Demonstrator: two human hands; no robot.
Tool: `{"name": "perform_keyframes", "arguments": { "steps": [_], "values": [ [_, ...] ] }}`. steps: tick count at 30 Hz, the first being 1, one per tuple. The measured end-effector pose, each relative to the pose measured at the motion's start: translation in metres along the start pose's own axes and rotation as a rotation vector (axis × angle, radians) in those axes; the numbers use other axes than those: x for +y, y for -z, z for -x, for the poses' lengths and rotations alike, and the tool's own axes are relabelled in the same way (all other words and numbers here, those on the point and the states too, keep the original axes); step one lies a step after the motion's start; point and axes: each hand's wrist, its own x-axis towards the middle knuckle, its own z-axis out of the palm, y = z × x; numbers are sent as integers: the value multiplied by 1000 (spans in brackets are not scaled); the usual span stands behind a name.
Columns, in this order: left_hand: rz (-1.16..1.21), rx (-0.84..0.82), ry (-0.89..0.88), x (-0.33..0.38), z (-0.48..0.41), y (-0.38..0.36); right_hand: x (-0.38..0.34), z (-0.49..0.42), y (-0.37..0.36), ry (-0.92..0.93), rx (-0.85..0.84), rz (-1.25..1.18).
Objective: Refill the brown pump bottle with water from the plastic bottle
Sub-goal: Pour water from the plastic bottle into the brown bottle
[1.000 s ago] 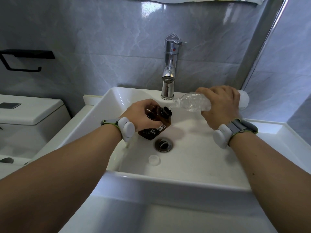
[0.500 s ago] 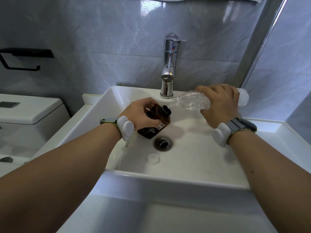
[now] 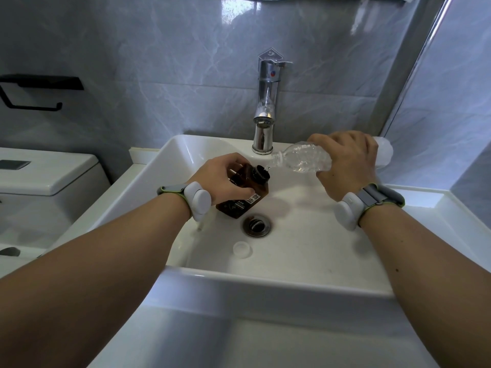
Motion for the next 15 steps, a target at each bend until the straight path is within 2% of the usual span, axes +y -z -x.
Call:
{"name": "perform_keyframes", "arguments": {
  "steps": [15],
  "values": [
    [10,-4,6,3,2,0,-1,0,2,3,-25,-14]
  ]
}}
